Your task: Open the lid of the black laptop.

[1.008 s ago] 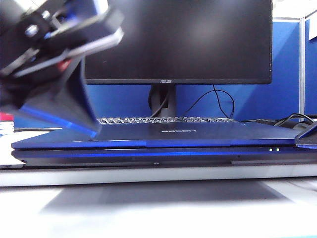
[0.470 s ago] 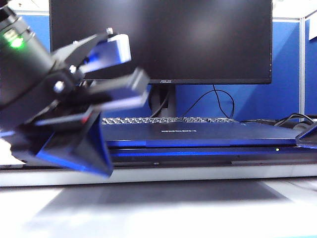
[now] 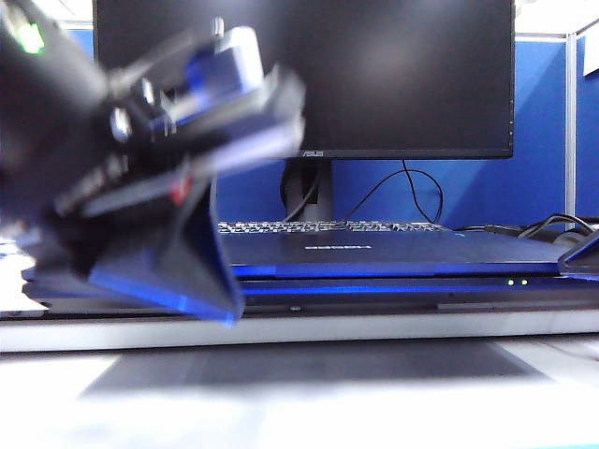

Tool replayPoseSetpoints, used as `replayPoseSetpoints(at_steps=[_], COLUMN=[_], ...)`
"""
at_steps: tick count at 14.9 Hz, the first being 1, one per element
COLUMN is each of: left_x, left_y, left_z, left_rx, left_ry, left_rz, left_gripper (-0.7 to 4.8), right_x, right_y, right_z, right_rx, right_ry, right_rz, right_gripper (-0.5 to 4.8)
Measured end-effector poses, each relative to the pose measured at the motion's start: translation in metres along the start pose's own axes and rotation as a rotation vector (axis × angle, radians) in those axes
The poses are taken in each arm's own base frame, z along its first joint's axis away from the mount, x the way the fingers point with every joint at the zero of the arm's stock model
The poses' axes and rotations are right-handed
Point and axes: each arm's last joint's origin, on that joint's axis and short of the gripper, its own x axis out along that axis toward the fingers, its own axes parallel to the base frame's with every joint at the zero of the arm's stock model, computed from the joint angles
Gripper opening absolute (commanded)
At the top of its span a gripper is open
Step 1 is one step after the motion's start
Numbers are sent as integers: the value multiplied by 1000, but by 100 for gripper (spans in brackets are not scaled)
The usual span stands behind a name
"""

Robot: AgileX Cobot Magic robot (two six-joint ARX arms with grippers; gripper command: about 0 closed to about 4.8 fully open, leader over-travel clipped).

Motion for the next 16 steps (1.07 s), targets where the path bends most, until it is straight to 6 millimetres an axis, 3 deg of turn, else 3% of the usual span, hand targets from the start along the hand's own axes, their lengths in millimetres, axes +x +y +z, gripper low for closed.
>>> replayPoseSetpoints(at_steps=[3,16], left_x=[-10,-8], left_y=[-1,4], left_z=[5,2], left_rx=[-6,16], left_ry=[-93,-86], left_rz=[55,148], left_gripper=[-5,-5], right_x=[0,0], right_y=[0,0], right_z=[0,0], right_rx=[-3,-18], right_ry=[0,-2], right_rz=[0,-6], right_gripper=[-6,-6])
